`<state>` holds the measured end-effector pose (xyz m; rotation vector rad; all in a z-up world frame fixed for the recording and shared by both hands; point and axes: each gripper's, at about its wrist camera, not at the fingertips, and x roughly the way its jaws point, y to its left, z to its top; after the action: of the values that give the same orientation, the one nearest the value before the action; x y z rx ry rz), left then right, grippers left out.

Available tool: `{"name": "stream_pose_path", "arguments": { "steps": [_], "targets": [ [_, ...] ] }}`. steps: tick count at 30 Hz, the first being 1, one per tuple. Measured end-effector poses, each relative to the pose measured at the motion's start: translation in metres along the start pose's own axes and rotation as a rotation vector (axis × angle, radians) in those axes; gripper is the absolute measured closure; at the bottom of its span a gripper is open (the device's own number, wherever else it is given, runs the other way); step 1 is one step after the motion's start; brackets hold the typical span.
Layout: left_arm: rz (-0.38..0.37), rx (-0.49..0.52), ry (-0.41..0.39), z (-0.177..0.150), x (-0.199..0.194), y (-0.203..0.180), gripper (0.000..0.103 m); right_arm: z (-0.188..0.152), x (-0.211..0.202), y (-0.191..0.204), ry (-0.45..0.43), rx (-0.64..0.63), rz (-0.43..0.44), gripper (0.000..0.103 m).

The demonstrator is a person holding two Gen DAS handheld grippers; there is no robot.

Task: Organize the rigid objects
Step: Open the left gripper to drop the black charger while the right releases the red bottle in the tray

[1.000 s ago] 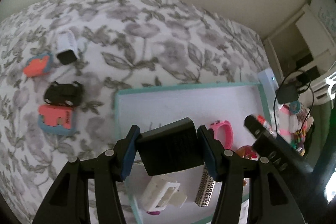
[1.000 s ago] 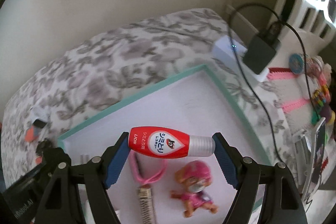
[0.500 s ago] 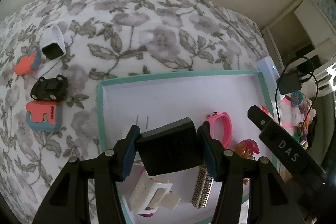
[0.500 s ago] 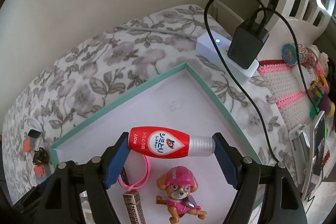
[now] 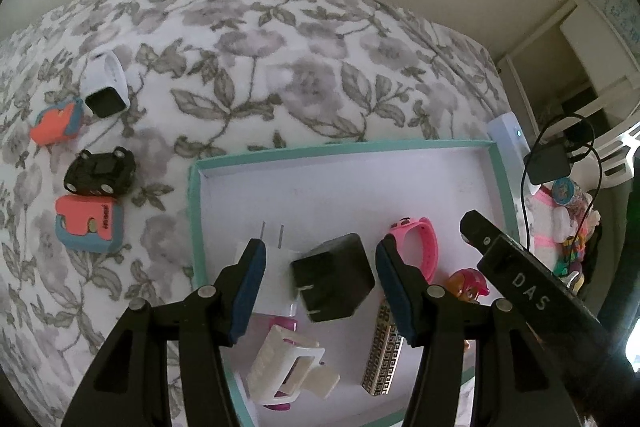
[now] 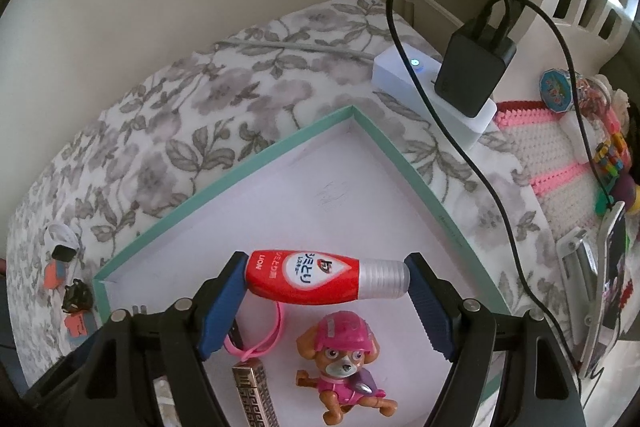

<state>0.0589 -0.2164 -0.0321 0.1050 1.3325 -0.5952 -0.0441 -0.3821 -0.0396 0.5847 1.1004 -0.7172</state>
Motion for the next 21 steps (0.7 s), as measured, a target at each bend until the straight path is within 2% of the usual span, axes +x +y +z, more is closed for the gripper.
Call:
{"name": "stream_pose_path", "arguments": {
  "steps": [9,11,13,21],
  "targets": [
    [-0.007,-0.035,-0.023,0.004,-0.010,0.011,0.044,0.003,-0.002,0.005,0.002,-0.024,-0.012,0.022],
    [0.002,-0.046,-0.032,0.005,-0.014,0.016,0.042,0.004,-0.005,0.006,-0.006,-0.028,-0.013,0.020],
    [0.011,-0.062,-0.040,0.007,-0.016,0.021,0.035,0.005,-0.008,0.007,-0.012,-0.026,-0.008,0.016],
    [0.055,-0.121,-0.078,0.014,-0.027,0.048,0.035,0.008,-0.020,0.012,-0.049,-0.047,-0.019,0.012]
  ]
}}
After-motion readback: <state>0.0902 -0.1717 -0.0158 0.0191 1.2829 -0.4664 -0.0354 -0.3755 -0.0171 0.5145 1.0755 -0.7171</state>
